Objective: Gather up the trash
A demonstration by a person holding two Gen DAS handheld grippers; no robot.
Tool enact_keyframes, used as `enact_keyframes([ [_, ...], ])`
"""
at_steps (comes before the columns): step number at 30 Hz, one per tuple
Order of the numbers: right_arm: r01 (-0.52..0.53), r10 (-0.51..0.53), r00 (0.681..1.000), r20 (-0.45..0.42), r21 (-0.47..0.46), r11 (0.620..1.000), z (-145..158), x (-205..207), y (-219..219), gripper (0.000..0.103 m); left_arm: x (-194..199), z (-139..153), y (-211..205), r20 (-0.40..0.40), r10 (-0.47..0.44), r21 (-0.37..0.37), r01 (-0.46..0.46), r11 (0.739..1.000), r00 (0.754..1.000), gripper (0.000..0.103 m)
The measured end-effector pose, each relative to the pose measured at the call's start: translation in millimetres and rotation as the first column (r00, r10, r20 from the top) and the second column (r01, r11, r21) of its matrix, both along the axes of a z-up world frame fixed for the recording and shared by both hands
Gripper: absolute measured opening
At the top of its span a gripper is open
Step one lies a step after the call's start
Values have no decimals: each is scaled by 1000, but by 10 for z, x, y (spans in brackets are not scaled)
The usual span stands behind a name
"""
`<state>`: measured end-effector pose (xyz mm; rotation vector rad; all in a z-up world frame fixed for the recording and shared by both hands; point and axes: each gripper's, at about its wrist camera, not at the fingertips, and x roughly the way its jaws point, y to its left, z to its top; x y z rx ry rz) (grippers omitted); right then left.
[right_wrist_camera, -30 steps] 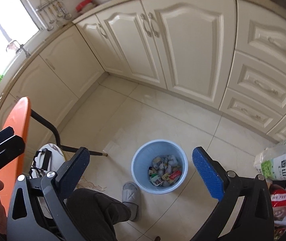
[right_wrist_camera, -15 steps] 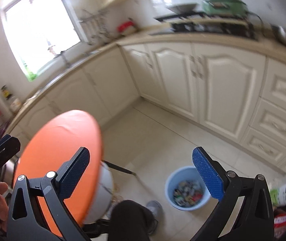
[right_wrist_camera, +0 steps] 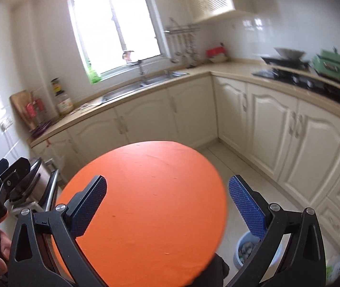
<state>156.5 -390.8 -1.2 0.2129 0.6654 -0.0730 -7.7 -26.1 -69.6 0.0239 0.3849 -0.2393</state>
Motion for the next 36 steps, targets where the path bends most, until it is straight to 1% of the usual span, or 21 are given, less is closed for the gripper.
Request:
enact_keyframes([
  [3,-27,27,1000,15,-30,999,56,11,265,103,-242,-6,208,3,49,5,-50,999,999,102],
  [6,-48,50,998,24,-65,997,75,4,493,103,-263,9,270,-4,83,10,-83,997,997,102],
  [7,-57,59,998,27,-73,996,74,-25,557,103,-311,12,316,0,104,4,-104,995,995,102],
  [10,-79,82,996,26,-94,992,56,-54,736,103,-403,30,368,-4,129,4,-129,992,992,102],
  [12,-91,94,995,23,-104,990,30,-55,831,103,-436,53,352,-6,139,10,-138,990,990,102],
  [13,-96,98,995,22,-107,990,19,-50,865,103,-385,66,288,-8,136,9,-136,991,991,102],
  [17,-108,111,994,19,-138,985,-1,-58,1019,103,-367,129,274,-12,131,5,-131,991,991,102],
  [24,-111,114,993,10,-136,984,-22,-47,1026,103,-292,202,341,-10,127,-19,-127,992,992,102],
  [29,-106,108,994,10,-134,985,-17,-46,993,103,-280,181,366,-19,128,-14,-128,992,992,102],
  [36,-104,106,994,12,-135,985,-4,-44,980,103,-322,162,300,-7,114,-16,-114,993,993,102],
])
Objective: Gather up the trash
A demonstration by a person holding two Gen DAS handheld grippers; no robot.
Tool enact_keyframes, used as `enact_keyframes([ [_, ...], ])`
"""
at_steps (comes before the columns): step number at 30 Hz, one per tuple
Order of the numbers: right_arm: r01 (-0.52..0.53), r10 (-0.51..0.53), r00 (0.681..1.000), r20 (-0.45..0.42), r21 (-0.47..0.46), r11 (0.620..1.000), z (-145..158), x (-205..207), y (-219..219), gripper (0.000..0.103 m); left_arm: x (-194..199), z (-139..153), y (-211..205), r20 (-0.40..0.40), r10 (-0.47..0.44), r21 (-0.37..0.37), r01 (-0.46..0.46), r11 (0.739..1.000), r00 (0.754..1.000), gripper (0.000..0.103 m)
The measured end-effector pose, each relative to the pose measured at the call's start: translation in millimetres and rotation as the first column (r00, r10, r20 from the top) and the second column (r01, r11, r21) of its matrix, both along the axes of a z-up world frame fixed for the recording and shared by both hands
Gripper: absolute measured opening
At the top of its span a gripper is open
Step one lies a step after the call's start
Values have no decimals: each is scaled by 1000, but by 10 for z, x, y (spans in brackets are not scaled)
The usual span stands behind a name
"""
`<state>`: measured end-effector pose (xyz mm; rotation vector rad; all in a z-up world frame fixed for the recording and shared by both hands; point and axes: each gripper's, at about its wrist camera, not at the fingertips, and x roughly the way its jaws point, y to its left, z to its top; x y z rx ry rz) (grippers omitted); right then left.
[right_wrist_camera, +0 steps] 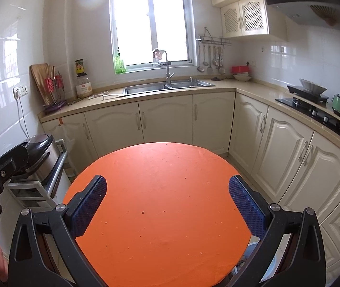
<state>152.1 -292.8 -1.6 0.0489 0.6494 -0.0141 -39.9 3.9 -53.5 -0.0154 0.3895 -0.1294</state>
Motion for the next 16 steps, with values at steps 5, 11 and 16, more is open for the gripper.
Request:
enact_keyframes([
  [5,-5,5,1000,1,4,1000,25,13,-8,103,-60,-54,-37,2,-5,-3,5,1000,1000,102],
  [11,-3,3,1000,0,4,1000,24,9,11,103,-125,-91,-49,13,-3,-18,3,1000,1000,102],
  [16,0,0,1000,2,6,1000,45,16,52,103,-265,-160,-70,33,-5,-47,6,999,999,102],
])
